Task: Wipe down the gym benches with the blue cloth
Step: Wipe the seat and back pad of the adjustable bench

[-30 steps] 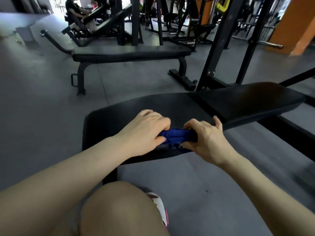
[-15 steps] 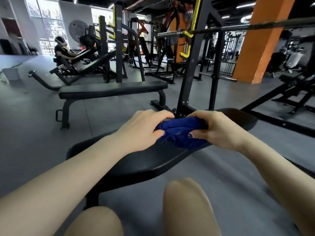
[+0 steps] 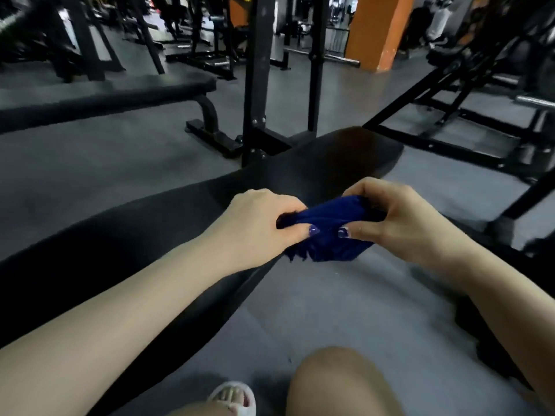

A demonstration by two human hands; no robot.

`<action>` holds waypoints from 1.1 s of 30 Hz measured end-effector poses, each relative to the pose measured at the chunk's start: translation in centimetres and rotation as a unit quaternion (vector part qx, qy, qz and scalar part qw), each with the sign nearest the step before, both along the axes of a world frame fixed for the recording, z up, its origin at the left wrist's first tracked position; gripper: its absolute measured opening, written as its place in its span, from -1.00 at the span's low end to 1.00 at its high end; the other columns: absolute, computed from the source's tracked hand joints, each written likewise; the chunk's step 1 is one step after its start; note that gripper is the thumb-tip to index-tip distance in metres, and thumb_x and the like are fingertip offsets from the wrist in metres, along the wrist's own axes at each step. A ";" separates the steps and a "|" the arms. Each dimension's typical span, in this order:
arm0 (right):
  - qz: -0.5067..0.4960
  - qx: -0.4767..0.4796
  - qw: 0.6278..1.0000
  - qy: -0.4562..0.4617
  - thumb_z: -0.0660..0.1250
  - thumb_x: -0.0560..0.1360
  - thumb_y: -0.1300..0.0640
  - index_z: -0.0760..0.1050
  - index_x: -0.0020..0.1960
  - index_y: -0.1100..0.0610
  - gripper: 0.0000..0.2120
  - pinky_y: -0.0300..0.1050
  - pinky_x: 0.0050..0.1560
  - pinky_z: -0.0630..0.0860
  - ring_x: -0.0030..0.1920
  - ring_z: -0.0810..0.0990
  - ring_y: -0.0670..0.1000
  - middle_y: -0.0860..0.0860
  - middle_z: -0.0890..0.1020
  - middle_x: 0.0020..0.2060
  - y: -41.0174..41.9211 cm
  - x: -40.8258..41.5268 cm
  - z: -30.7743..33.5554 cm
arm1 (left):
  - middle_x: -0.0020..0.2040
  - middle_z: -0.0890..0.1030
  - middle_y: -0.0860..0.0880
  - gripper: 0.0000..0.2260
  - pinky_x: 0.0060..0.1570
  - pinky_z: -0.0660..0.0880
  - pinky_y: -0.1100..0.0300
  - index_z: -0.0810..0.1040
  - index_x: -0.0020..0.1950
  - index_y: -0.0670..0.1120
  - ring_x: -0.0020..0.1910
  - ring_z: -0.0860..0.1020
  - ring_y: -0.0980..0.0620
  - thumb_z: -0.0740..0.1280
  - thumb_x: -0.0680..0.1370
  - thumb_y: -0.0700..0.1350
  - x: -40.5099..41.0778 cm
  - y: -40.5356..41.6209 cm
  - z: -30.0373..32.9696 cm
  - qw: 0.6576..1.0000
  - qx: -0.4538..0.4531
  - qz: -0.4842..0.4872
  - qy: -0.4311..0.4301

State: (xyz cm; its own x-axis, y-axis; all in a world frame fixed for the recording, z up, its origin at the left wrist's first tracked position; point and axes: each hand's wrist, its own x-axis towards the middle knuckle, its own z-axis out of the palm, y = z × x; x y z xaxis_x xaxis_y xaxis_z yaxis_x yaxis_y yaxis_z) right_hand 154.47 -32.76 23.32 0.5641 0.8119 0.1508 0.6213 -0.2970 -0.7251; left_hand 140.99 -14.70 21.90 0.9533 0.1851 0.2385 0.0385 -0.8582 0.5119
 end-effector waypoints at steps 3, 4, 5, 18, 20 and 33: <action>-0.046 -0.007 0.999 0.013 0.47 0.43 0.26 0.59 0.02 0.02 -0.78 -0.15 -0.07 0.63 -0.11 0.68 -0.11 -0.09 0.70 -0.14 -1.3 2.0 -0.7 | -0.22 0.66 0.17 -0.85 -0.23 0.45 0.38 0.67 0.04 0.18 -0.19 0.60 0.22 0.35 0.53 0.09 3.6 0.2 -1.1 0.998 -0.033 -0.043 0.011; -0.063 -0.007 0.998 0.015 0.46 0.44 0.26 0.60 0.02 0.02 -0.79 -0.18 -0.07 0.62 -0.12 0.67 -0.11 -0.10 0.70 -0.15 -1.9 2.4 -0.8 | -0.21 0.67 0.15 -0.85 -0.20 0.49 0.35 0.68 0.03 0.20 -0.18 0.61 0.21 0.35 0.52 0.09 4.6 0.0 -1.3 0.997 -0.050 -0.056 0.010; -0.081 -0.006 0.997 0.016 0.45 0.45 0.26 0.61 0.02 0.02 -0.80 -0.21 -0.07 0.61 -0.12 0.67 -0.12 -0.11 0.70 -0.15 -2.6 2.7 -0.9 | -0.22 0.67 0.14 -0.86 -0.18 0.52 0.29 0.68 0.03 0.21 -0.18 0.61 0.18 0.36 0.52 0.08 5.5 -0.4 -1.3 0.995 -0.063 -0.073 0.009; -0.375 -0.008 0.926 -0.038 0.41 0.48 0.22 0.61 -0.05 0.02 -0.87 -0.06 -0.16 0.64 -0.25 0.67 -0.06 -0.08 0.69 -0.26 -18.0 -9.2 1.7 | -0.03 0.57 0.15 -0.73 -0.17 0.46 0.39 0.58 0.13 0.18 -0.04 0.53 0.22 0.44 0.46 -0.04 6.4 -14.8 0.9 0.938 -0.042 -0.344 0.029; -0.407 -0.007 0.912 -0.043 0.41 0.49 0.21 0.60 -0.07 0.00 -0.88 -0.18 -0.21 0.61 -0.26 0.66 -0.11 -0.11 0.67 -0.27 -20.5 -13.4 2.1 | -0.04 0.58 0.15 -0.76 -0.16 0.42 0.48 0.61 0.09 0.15 -0.04 0.51 0.27 0.48 0.44 0.00 3.9 -17.7 1.0 0.922 -0.068 -0.380 0.038; -0.601 0.045 0.794 -0.082 0.43 0.45 0.16 0.58 -0.16 -0.05 -0.89 -0.03 -0.17 0.61 -0.25 0.63 -0.11 -0.10 0.66 -0.29 -31.4 -44.4 3.5 | 0.03 0.53 0.15 -0.52 0.10 0.47 -0.04 0.53 0.10 0.15 0.08 0.51 0.10 0.40 0.19 0.13 -19.6 -33.4 2.6 0.817 -0.032 -0.576 0.010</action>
State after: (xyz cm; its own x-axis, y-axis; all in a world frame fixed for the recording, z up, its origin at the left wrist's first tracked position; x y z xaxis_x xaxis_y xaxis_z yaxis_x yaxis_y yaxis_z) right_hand 110.09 -64.17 26.79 0.8902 -0.3157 0.3284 0.0165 -0.6982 -0.7158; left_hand 121.39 -48.14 24.51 0.5079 -0.8253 0.2467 -0.7667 -0.3025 0.5663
